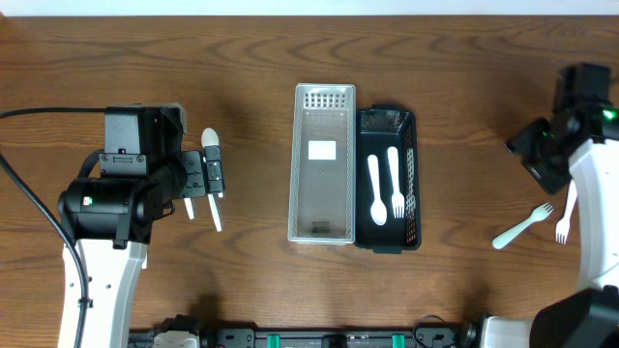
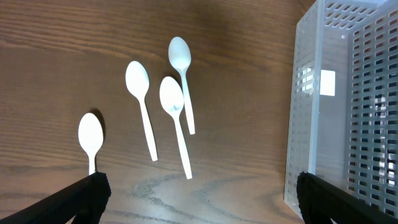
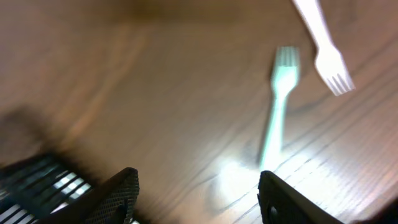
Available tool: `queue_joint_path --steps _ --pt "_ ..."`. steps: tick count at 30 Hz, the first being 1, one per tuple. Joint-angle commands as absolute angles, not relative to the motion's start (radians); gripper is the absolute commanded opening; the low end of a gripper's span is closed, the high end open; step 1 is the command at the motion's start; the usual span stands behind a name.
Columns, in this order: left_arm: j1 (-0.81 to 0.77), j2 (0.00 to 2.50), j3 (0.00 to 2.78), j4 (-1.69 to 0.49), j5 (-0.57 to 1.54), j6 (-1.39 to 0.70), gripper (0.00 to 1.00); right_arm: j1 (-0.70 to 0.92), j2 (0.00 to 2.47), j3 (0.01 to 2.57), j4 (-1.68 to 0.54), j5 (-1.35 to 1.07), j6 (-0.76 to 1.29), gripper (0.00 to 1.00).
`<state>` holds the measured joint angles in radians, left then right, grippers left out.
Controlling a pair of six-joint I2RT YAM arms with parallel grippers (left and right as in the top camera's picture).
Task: Pack container
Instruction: 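Lower the right gripper onto the remaining white fork and grasp it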
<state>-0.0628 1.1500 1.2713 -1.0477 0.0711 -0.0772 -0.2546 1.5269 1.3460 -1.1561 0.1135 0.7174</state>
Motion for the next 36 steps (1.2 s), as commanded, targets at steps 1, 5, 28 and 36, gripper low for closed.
queue_joint_path --steps 1,5,28,36 --pt "-0.066 1.155 1.291 -1.050 0.059 -0.064 0.98 -0.329 1.539 1.263 -1.116 0.123 0.630 0.65" --pt "-0.066 1.158 1.291 -1.050 0.059 -0.064 0.98 -0.408 1.539 1.160 -1.014 0.099 0.565 0.66" --pt "-0.066 1.163 1.291 -1.050 0.059 -0.064 0.98 -0.513 1.792 1.051 -0.777 0.093 0.492 0.73" --pt "-0.066 1.163 1.291 -1.050 0.059 -0.064 0.98 -0.518 1.852 1.051 -0.753 0.094 0.491 0.73"
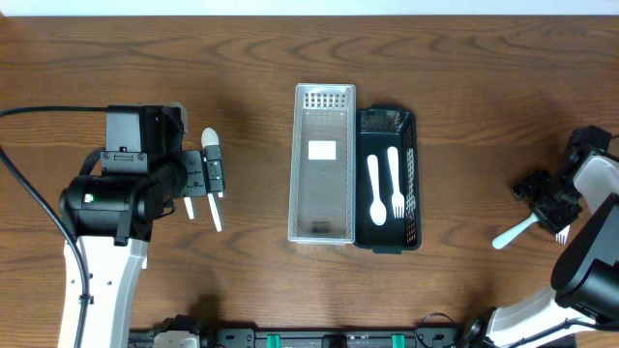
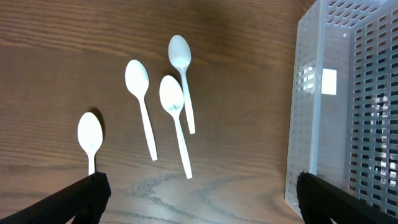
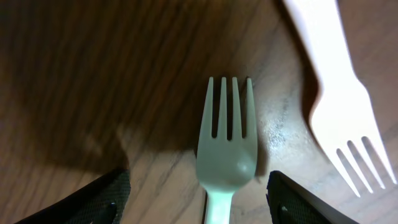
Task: Pack container
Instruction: 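Lower the right gripper onto the remaining white fork and grasp it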
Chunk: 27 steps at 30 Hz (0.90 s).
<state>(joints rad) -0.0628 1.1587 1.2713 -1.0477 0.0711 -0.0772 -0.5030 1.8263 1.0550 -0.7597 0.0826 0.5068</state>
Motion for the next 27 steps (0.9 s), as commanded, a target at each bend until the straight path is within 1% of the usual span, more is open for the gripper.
queue_joint_path --steps 1,5,7,9,13,20,23,27 --pt "-0.066 1.163 1.291 -1.050 0.059 -0.064 0.98 -0.519 1.857 1.051 -0.749 0.095 0.491 0.74" --pt "-0.066 1.163 1.291 -1.050 0.059 -0.064 0.98 -0.520 1.860 1.051 -0.727 0.099 0.477 0.73" --pt "-0.066 1.163 1.291 -1.050 0.059 -0.064 0.98 -0.522 1.860 1.051 -0.722 0.101 0.471 0.71" --pt "-0.066 1.163 1.291 -1.050 0.059 -0.064 0.98 -0.525 1.860 1.051 -0.722 0.101 0.469 0.66" --pt "-0.066 1.163 1.291 -1.050 0.059 -0.064 0.98 -0.526 1.860 1.051 -0.726 0.101 0.469 0.51" --pt "-0.066 1.163 1.291 -1.050 0.059 -0.064 0.98 -0.526 1.860 1.051 -0.736 0.101 0.469 0.34" --pt "-0.066 1.163 1.291 -1.050 0.059 -0.064 0.98 -0.526 1.860 1.051 -0.737 0.101 0.469 0.31" --pt "-0.066 1.163 1.291 -1.050 0.059 -0.064 0.98 -0.525 1.860 1.051 -0.737 0.101 0.469 0.25"
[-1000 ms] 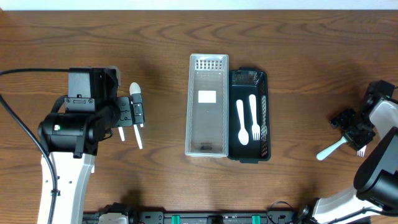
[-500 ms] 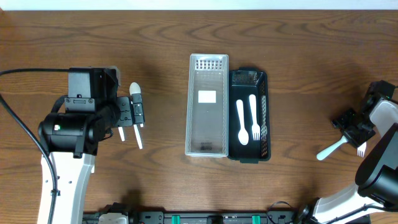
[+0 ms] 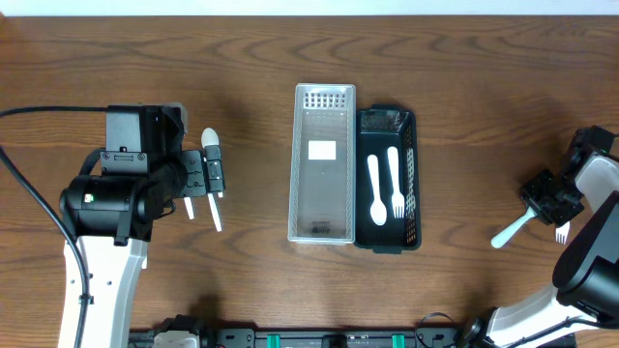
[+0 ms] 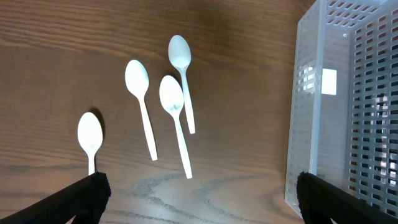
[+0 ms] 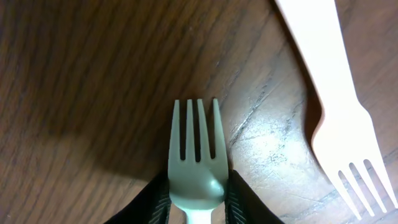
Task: Pack container
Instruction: 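Lower the right gripper onto the remaining white fork and grasp it, then carry the fork over the green basket and release it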
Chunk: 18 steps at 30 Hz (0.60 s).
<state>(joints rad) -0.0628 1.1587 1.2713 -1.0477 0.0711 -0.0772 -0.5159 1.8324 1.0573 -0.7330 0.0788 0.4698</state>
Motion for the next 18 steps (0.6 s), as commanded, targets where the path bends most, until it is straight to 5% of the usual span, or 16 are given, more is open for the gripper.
queue_joint_path --steps 1,9,18 --pt "-0.066 1.163 1.291 -1.050 0.059 -0.064 0.98 -0.524 1.859 1.051 -0.738 0.101 0.469 0.20" --pt "-0.066 1.163 1.291 -1.050 0.059 -0.064 0.98 -0.439 1.770 1.109 -0.830 0.071 0.469 0.15" --pt "-0.066 1.163 1.291 -1.050 0.059 -0.064 0.98 -0.094 1.524 1.266 -0.939 -0.009 0.448 0.18"
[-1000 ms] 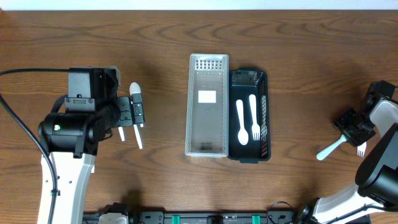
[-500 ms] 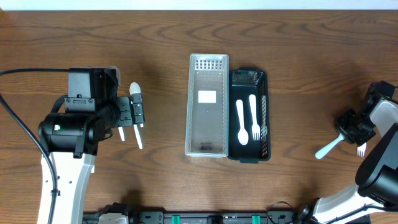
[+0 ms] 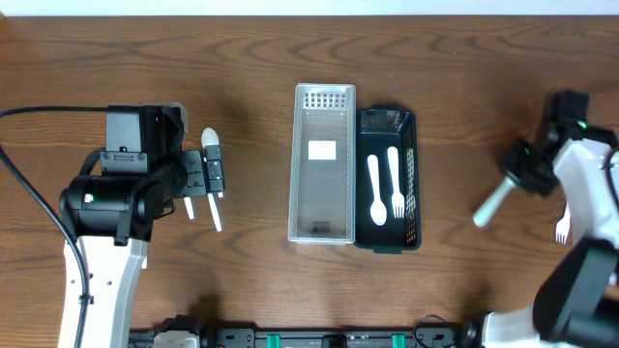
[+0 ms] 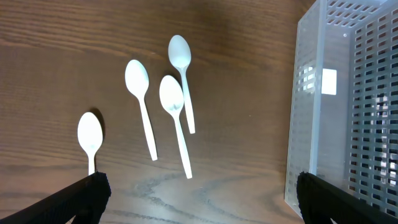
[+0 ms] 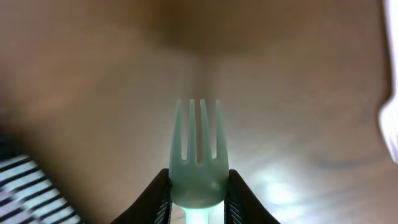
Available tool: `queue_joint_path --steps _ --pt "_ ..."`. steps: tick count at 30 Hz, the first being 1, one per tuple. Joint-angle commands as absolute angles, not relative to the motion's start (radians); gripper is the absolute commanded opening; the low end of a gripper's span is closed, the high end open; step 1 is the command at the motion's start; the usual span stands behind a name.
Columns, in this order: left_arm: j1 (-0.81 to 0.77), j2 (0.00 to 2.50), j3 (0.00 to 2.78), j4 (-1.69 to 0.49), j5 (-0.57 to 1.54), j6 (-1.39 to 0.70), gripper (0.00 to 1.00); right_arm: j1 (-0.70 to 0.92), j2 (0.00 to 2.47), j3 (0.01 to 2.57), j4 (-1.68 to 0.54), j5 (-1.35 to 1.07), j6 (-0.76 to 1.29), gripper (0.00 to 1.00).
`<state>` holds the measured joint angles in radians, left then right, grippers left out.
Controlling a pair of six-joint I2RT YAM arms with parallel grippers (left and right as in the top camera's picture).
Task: Pack container
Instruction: 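Carry the fork over the green basket and release it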
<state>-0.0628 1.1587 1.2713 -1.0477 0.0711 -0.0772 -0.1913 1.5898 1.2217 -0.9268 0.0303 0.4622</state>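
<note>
My right gripper (image 5: 197, 193) is shut on a pale green fork (image 5: 197, 165), lifted off the table right of the black basket (image 3: 414, 174); overhead its handle (image 3: 489, 206) sticks out down-left. The black basket holds a white spoon (image 3: 375, 188) and a white fork (image 3: 395, 182). A clear basket (image 3: 322, 162) stands beside it, nothing in it but a white label. Several white spoons (image 4: 176, 112) lie on the table left of the clear basket (image 4: 336, 106). My left gripper (image 4: 198, 194) hangs open above them, its fingers (image 4: 84, 196) wide apart.
A second white fork (image 3: 562, 230) lies near the table's right edge. A black basket corner (image 5: 37, 186) shows blurred at the lower left of the right wrist view.
My right gripper has risen off the table and moved up-left with the green fork in it. The left arm has not moved.
The right gripper was open, high above two forks at the right edge. Then it was low, open around the green fork's head. Then it was shut on that fork on the table, and now holds it in the air. The left arm stayed still.
</note>
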Motion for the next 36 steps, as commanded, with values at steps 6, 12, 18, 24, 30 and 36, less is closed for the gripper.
queue_joint_path --steps 6,12,18,24,30,36 --pt "-0.066 1.163 1.291 -1.050 0.059 -0.064 0.98 0.185 1.503 1.287 -0.937 -0.009 0.483 0.23" --pt "-0.066 1.163 1.291 -1.050 0.059 -0.064 0.98 0.311 1.605 1.286 -0.938 -0.008 0.501 0.23" --pt "-0.066 1.163 1.291 -1.050 0.059 -0.064 0.98 0.352 1.738 1.287 -0.924 -0.008 0.500 0.25" --pt "-0.066 1.163 1.291 -1.050 0.059 -0.064 0.98 0.349 1.744 1.324 -0.897 -0.008 0.457 0.50" --pt "-0.066 1.163 1.291 -1.050 0.059 -0.064 0.98 0.271 1.668 1.519 -1.011 0.040 0.421 0.54" --pt "-0.066 1.163 1.291 -1.050 0.059 -0.064 0.98 0.022 1.570 1.589 -1.142 0.125 0.425 0.55"
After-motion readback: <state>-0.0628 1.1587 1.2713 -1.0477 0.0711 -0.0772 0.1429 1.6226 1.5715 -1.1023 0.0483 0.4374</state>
